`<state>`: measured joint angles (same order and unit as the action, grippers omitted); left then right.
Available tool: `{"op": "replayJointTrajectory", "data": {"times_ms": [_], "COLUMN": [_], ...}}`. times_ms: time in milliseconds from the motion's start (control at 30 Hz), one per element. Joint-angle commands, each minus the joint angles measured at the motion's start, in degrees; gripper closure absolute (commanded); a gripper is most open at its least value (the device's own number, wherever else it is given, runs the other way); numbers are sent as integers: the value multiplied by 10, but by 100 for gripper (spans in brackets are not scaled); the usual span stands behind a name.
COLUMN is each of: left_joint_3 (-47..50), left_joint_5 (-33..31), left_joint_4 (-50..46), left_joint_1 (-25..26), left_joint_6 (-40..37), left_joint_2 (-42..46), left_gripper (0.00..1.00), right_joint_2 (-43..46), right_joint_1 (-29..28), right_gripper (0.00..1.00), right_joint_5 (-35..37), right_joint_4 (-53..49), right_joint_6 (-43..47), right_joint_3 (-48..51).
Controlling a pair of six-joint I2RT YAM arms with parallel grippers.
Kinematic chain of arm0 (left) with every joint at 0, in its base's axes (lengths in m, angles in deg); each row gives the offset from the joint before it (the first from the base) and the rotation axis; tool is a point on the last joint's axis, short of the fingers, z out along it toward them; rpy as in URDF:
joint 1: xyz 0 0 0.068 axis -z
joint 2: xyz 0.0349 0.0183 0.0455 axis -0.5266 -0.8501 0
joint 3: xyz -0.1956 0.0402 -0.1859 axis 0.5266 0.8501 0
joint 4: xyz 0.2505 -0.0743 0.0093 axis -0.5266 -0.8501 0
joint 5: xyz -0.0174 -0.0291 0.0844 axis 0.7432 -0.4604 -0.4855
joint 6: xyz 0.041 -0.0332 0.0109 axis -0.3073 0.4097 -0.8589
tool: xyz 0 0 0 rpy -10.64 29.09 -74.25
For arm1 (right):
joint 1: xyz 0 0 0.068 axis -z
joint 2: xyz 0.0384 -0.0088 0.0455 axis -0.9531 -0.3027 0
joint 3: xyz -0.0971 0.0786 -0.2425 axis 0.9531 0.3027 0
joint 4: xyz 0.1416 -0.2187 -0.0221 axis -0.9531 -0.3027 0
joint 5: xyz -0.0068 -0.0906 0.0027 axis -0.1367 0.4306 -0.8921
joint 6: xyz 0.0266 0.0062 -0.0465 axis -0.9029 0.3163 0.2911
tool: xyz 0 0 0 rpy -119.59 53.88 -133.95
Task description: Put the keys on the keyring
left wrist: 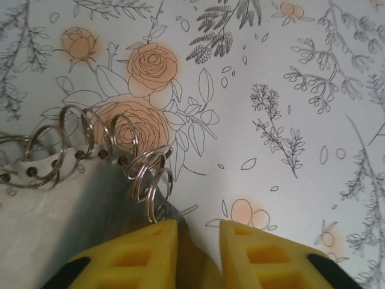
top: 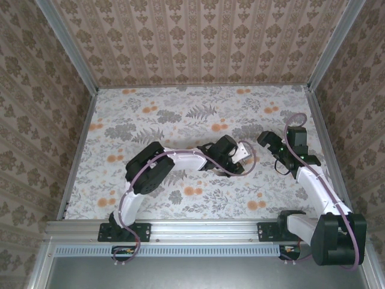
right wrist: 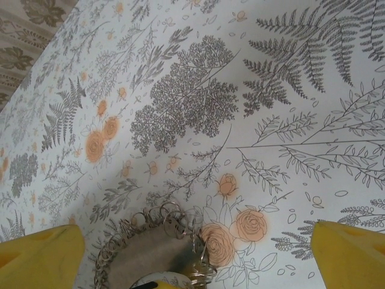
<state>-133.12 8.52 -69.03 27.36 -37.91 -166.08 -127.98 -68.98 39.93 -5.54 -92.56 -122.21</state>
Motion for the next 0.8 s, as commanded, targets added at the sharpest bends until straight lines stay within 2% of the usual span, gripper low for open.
{"op": "replayJointTrajectory", "data": {"times_ms": [0,400,767], "left_joint_3": [11,6,-42], "left_joint_5": [-4,69,171], "left_joint_4": [27,8,-86], "left_joint_1": [-6,-42,-46], "left_joint_6": [-5,9,-17], "left_joint_2": [51,67,31], "left_gripper": [69,54,49], "right_joint_2": [-4,-4,-15], "right_joint_1": [7,19,28], "right_gripper": [2,2,2], "right_joint_5": [-12,-16,-24], "right_joint_4": [-19,-25,-23], "right_joint_6": [7,7,3], "right_joint_3": [-18,-19,-20]}}
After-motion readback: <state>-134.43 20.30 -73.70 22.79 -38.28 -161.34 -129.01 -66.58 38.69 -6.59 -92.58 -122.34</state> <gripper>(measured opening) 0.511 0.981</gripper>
